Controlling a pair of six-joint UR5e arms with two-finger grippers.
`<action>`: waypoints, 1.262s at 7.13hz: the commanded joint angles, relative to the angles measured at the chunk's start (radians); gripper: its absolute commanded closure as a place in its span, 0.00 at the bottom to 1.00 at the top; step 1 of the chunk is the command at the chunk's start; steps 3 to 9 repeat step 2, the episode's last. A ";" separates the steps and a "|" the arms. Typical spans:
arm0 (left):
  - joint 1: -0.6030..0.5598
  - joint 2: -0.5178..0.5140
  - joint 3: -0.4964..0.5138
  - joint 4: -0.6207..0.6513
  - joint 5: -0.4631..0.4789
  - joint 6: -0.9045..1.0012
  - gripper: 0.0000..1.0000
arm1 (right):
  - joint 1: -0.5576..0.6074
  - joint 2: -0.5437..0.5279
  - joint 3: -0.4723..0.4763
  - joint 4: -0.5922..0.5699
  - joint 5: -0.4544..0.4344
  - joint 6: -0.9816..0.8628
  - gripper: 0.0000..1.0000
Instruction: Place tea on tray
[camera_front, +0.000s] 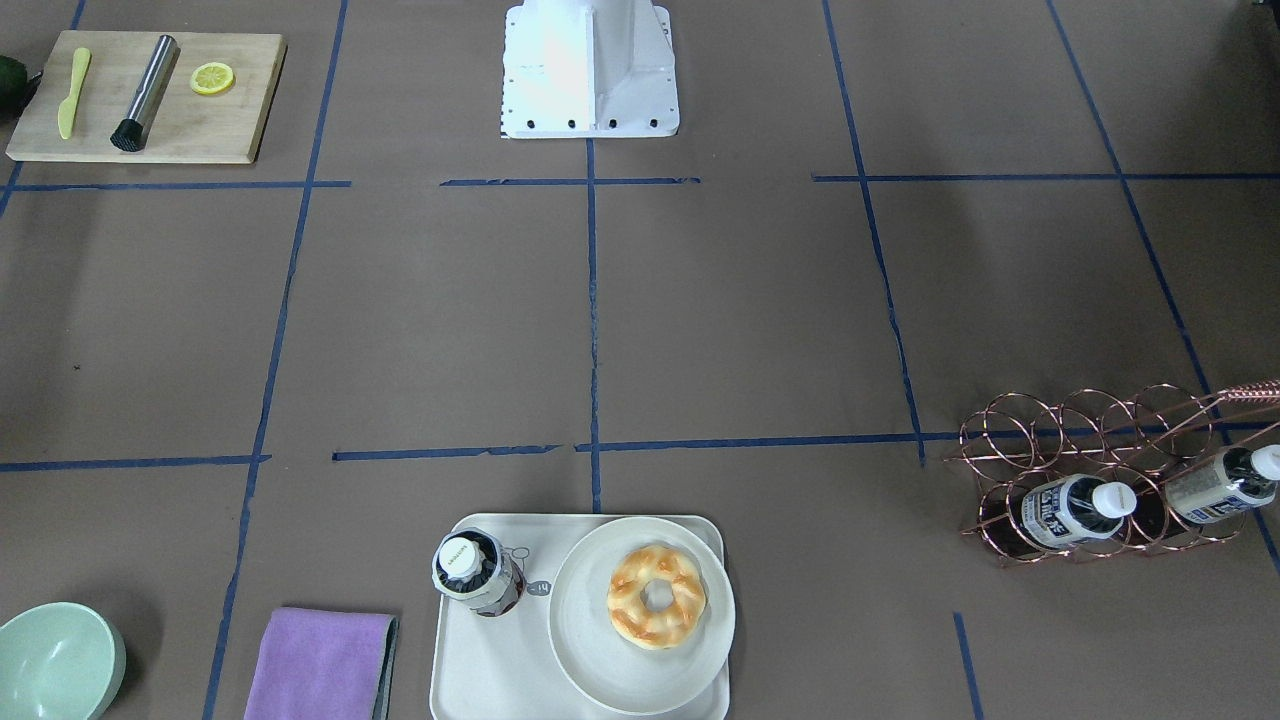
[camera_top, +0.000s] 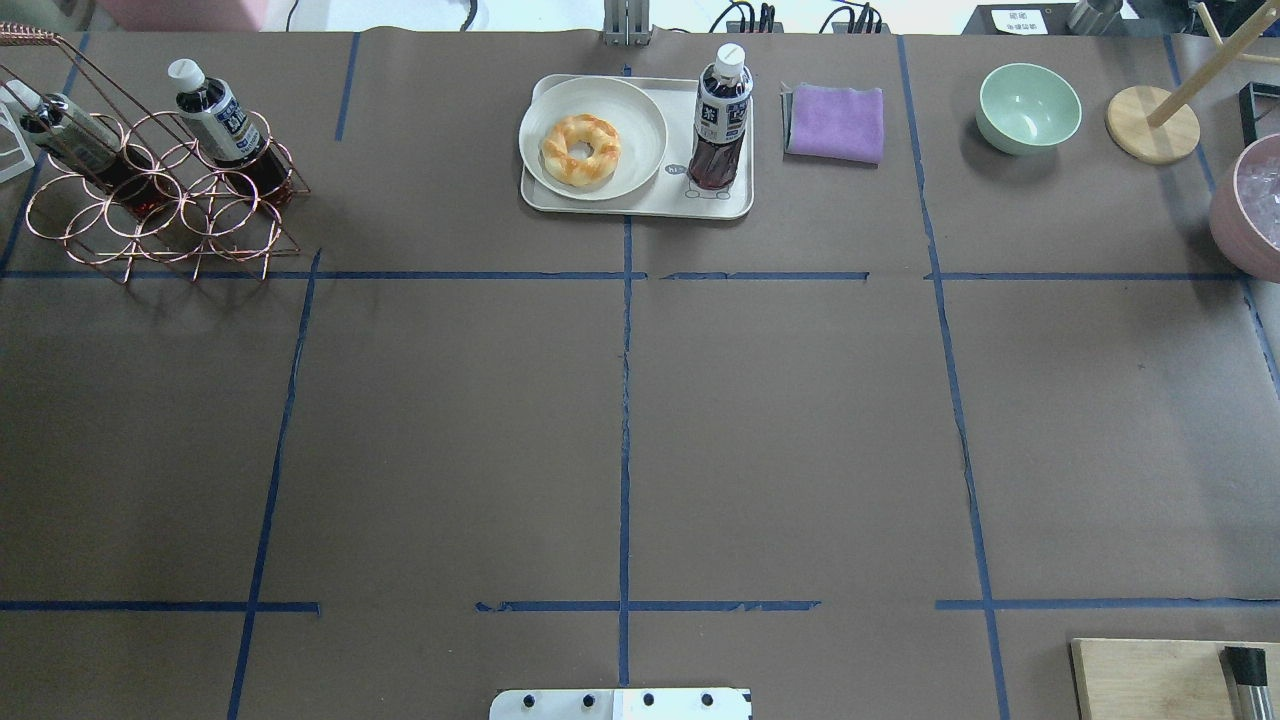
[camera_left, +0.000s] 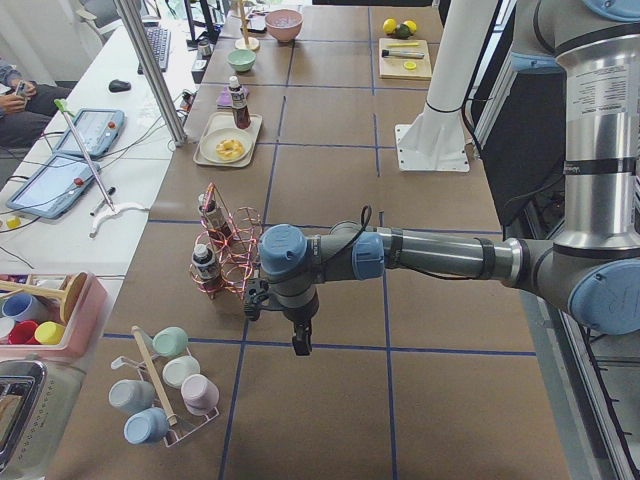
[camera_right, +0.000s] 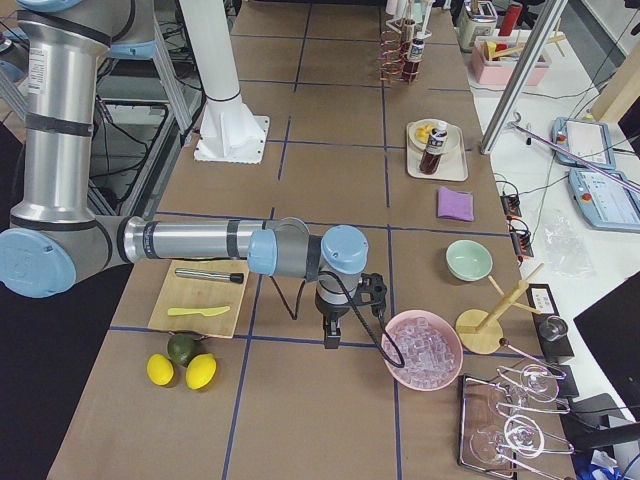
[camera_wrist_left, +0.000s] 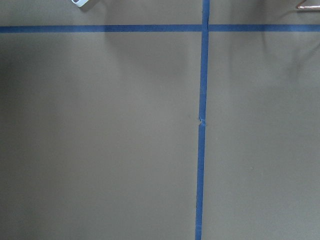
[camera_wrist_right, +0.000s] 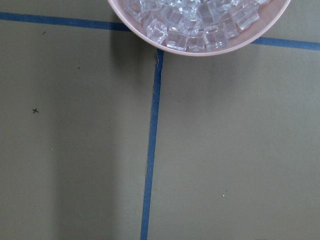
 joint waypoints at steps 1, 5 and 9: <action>0.001 0.000 0.000 0.000 0.000 0.000 0.00 | 0.000 0.000 0.000 0.000 0.000 0.000 0.00; -0.001 0.000 -0.002 0.002 0.001 0.000 0.00 | 0.000 -0.001 0.002 0.000 0.000 0.000 0.00; -0.001 0.000 -0.002 0.002 0.001 0.000 0.00 | 0.000 -0.001 0.002 0.000 0.000 0.000 0.00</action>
